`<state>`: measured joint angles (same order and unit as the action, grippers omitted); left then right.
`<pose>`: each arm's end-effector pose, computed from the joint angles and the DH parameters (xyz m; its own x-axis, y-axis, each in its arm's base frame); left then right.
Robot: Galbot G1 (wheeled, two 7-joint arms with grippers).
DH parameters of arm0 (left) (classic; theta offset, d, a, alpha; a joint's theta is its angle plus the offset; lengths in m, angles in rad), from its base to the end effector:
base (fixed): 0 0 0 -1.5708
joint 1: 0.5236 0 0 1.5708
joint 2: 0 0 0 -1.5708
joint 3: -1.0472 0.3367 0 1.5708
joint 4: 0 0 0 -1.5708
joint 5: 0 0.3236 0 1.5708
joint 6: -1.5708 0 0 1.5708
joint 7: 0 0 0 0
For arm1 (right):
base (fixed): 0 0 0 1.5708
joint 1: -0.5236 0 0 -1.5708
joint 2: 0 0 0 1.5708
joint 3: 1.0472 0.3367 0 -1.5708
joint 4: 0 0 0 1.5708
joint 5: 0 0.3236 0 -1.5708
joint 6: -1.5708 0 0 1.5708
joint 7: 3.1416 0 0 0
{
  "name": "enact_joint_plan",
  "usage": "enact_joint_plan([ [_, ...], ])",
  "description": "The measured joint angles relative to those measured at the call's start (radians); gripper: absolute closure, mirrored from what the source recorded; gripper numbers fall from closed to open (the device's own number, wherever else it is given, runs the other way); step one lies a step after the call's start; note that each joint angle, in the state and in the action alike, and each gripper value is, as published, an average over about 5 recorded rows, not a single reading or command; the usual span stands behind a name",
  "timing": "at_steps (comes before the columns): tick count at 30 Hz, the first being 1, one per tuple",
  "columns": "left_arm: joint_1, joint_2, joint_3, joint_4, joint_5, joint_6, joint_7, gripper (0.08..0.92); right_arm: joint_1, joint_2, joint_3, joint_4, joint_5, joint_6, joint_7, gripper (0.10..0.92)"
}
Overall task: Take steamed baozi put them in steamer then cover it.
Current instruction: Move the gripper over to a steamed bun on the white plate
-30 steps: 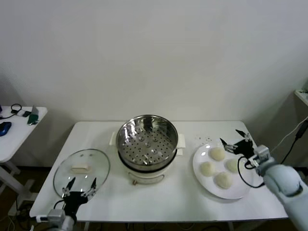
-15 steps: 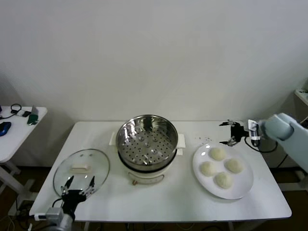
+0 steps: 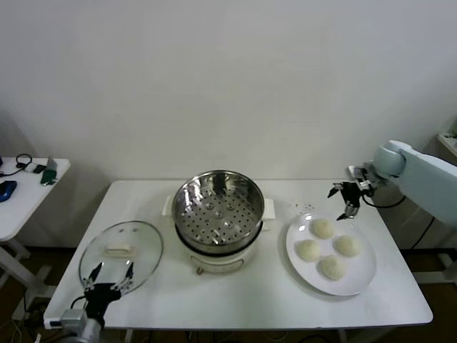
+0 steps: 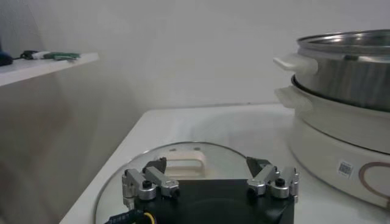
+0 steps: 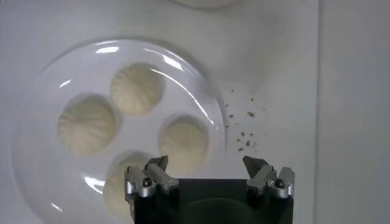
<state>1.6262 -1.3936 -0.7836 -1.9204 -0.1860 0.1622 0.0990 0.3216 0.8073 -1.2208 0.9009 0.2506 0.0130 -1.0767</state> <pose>0.1318 0.1167 -0.3353 -0.9350 -0.0887 0.3433 -0.0686 0.9952 0.0705 0.5410 -0.1912 -0.1555 -0.1393 -0.1754 0.9746 -0.9860 -0.0660 -0.1528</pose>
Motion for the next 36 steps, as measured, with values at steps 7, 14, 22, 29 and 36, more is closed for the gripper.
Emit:
enact_joint_plan([
  [7, 0.006, 0.001, -0.003, 0.001, -0.001, -0.003, 0.001, 0.177, -0.039, 0.036, -0.010, -0.051, -0.028, -0.027, 0.010, 0.203],
  [14, 0.013, 0.001, -0.001, 0.009, -0.002, -0.011, 0.001, 0.177, -0.080, 0.057, 0.000, -0.079, -0.054, -0.055, 0.037, 0.203],
  [22, 0.020, 0.002, 0.000, 0.021, -0.002, -0.023, -0.002, 0.177, -0.112, 0.076, 0.021, -0.088, -0.067, -0.077, 0.064, 0.203],
  [29, 0.021, 0.002, 0.002, 0.022, -0.002, -0.025, -0.002, 0.177, -0.126, 0.089, 0.032, -0.098, -0.076, -0.086, 0.078, 0.203],
  [36, 0.016, 0.003, 0.002, 0.022, -0.002, -0.024, -0.003, 0.177, -0.134, 0.098, 0.041, -0.108, -0.082, -0.088, 0.081, 0.265],
])
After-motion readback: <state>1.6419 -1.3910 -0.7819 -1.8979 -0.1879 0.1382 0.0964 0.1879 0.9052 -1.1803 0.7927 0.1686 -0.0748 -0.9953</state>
